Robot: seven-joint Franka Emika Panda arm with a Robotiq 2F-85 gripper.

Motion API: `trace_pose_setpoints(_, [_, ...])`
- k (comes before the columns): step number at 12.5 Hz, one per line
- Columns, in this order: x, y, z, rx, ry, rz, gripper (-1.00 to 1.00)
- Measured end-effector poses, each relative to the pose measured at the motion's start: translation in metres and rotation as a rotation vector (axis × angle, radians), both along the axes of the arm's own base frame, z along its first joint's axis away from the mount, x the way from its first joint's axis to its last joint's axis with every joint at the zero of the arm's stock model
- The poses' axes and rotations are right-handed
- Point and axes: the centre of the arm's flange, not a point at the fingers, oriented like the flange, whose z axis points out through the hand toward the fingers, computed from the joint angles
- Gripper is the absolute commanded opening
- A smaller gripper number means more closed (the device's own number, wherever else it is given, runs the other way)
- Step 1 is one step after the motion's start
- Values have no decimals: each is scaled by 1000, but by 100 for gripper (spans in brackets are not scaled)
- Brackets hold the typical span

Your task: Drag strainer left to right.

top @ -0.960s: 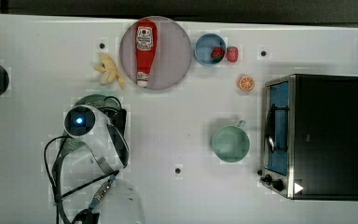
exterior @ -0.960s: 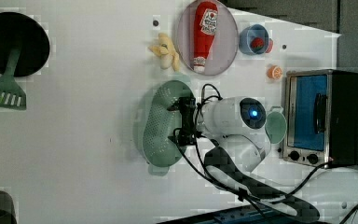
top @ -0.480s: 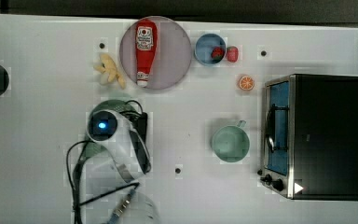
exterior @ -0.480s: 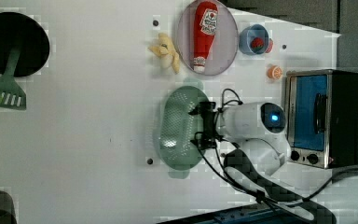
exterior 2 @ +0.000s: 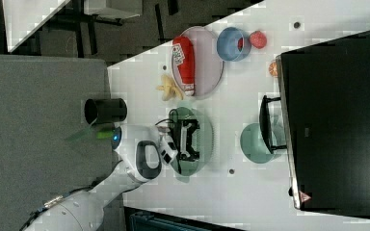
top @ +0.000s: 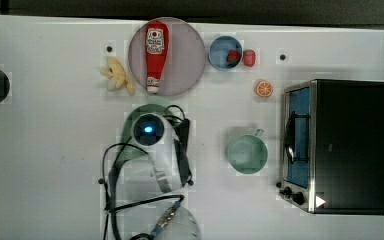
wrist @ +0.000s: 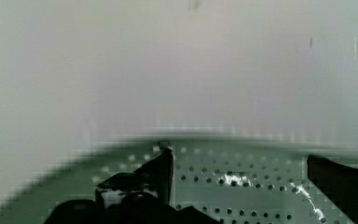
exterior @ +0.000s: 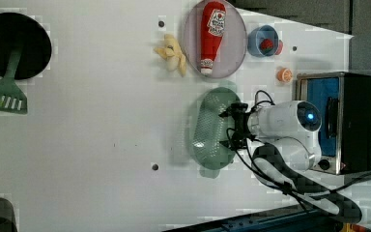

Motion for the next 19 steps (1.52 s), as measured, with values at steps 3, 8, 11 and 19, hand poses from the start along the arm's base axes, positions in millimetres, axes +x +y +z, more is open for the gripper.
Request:
trace_pose_setpoints(3, [5, -37, -1, -10, 12, 45, 100])
trace_pose_setpoints(8, [12, -83, 3, -23, -14, 40, 100])
trace_pose_setpoints(11, [12, -108, 5, -37, -15, 44, 100])
trace_pose_setpoints(19, [6, -106, 11, -13, 21, 135, 100])
